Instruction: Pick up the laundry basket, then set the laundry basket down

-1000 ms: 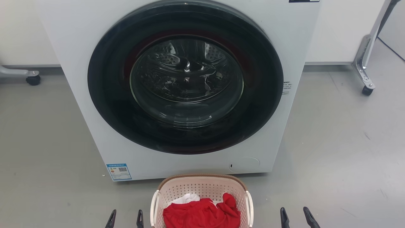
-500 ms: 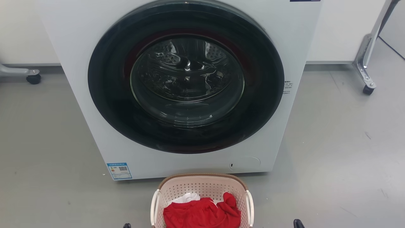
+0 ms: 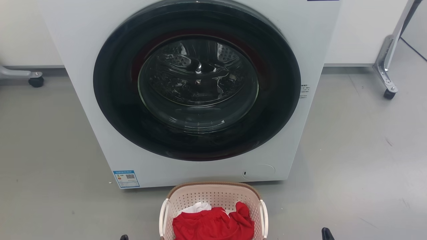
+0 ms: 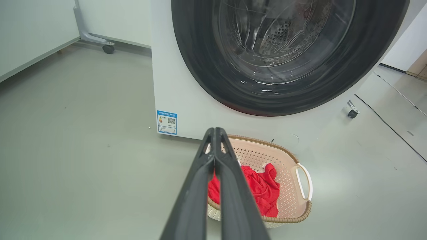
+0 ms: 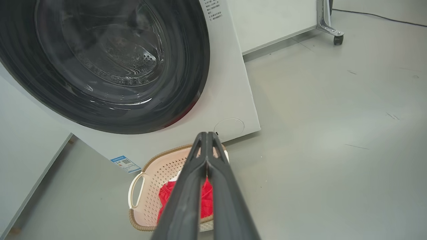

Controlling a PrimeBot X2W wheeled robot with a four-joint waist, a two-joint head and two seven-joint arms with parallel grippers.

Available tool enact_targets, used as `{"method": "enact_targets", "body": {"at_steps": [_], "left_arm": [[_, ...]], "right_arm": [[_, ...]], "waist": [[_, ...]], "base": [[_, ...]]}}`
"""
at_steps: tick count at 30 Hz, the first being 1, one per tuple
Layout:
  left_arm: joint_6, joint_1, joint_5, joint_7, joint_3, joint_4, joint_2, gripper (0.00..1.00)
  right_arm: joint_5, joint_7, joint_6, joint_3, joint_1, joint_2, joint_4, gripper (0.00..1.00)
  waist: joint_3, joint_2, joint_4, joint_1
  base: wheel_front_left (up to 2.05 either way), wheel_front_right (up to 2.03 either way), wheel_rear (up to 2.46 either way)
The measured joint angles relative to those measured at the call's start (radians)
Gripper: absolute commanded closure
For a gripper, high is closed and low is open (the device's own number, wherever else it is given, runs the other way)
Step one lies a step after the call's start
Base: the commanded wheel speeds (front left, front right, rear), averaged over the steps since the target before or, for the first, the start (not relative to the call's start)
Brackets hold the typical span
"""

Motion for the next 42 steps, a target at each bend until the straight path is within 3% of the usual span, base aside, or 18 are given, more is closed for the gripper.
{"method": "enact_targets", "body": {"at_steps": [42], "left_arm": [[-0.098, -0.087, -0.614, 0.159, 0.120, 0.020, -0.006, 1.00]], "right_arm": [[0.561, 0.157, 0.102, -0.188, -0.076, 0.004, 0.030, 1.00]], "waist": [[0.010, 0.0000, 0.008, 0.0000]], "base": [[0.00, 0.00, 0.00]]}}
